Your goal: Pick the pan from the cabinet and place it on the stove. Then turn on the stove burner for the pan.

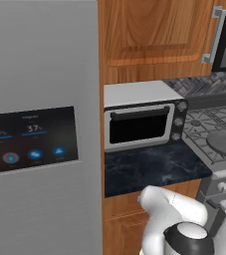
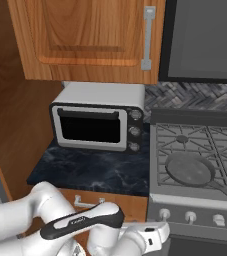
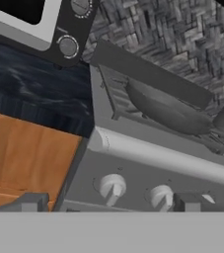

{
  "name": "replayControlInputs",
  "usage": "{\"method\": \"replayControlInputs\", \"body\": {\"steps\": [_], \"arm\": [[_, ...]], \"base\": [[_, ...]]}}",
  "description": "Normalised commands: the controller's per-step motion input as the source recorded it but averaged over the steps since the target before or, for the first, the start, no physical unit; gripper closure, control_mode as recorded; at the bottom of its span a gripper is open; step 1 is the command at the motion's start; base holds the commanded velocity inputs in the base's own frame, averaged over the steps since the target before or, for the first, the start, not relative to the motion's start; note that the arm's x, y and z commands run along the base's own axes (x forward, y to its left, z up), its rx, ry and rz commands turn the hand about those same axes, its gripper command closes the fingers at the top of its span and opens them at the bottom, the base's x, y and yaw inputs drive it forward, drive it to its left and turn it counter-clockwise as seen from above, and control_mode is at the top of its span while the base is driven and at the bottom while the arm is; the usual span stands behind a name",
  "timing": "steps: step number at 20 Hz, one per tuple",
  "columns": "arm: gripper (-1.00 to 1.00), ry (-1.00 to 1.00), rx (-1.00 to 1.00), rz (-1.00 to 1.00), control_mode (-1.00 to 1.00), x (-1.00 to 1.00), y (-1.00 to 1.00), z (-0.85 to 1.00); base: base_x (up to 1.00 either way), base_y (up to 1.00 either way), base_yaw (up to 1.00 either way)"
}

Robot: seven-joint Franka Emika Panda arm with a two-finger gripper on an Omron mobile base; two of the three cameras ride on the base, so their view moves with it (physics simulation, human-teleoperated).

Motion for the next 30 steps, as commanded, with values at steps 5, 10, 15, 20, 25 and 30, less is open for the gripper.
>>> {"method": "replayControlInputs", "body": {"steps": [5, 10, 15, 20, 25, 30], "arm": [[-1.00, 0.06, 0.00, 0.00, -1.00, 0.15, -0.02, -0.03], [-1.00, 0.05, 0.00, 0.00, -1.00, 0.14, -0.04, -0.05], [-1.00, 0.00, 0.04, 0.00, -1.00, 0.08, -0.13, -0.11], [-1.00, 0.00, 0.07, 0.00, -1.00, 0.02, -0.22, -0.18], [-1.00, 0.00, 0.09, 0.00, -1.00, 0.00, -0.20, -0.16], [-1.00, 0.00, 0.04, 0.00, -1.00, 0.00, -0.05, -0.09]], "base": [[0.00, 0.00, 0.00], [0.00, 0.00, 0.00], [0.00, 0.00, 0.00], [0.00, 0.00, 0.00], [0.00, 0.00, 0.00], [0.00, 0.00, 0.00]]}}
